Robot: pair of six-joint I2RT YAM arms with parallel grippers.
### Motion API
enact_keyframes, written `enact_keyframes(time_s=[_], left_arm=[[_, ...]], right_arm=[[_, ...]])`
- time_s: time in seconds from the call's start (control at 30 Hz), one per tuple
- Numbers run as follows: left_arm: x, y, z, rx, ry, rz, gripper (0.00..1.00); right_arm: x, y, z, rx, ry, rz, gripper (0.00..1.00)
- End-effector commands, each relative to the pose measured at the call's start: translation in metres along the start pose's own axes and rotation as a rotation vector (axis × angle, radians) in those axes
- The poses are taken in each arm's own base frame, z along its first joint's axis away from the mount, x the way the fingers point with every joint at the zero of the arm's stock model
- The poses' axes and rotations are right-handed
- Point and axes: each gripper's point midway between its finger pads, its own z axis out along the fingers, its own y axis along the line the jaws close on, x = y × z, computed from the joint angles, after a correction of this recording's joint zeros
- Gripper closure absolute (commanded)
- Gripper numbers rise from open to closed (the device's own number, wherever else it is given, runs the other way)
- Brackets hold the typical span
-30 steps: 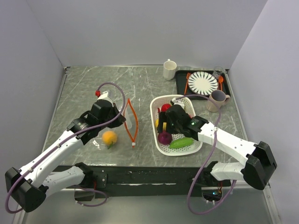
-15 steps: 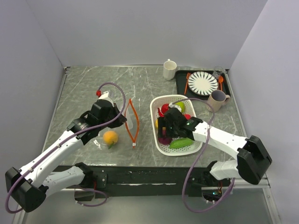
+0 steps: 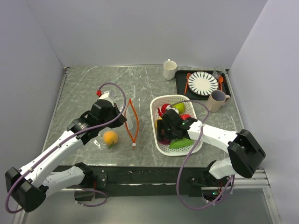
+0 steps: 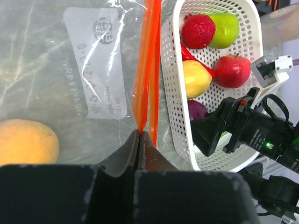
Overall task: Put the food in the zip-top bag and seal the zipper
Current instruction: Pick up the fake fruit from the bin.
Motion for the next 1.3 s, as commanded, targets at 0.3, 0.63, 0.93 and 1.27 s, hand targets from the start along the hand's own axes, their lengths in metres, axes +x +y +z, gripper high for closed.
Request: enact_keyframes(time_s=[0.3, 0.63, 0.93, 1.27], left_arm=[[-0.014, -0.014, -0.007, 0.046, -0.040, 0.017, 0.99], [-0.015, -0.015, -0.009, 0.054, -0.050, 0.004, 0.99], [-0.011, -0.014, -0.005, 0.059, -0.041, -0.011, 0.99], [-0.004, -0.016, -0.006, 0.070, -0.009, -0.008, 0.99]], right_arm=[[-0.020, 0.005, -0.011, -0.040, -0.089, 0.037, 0.51], [-0.043, 0.015, -0.044, -0.117, -0.207, 0.065, 0.64], [-0.069, 0.056, -0.087, -0.337, -0.301, 0.090, 0.65], [-0.092, 0.125, -0.119, -0.598, -0.336, 0.054, 0.64]])
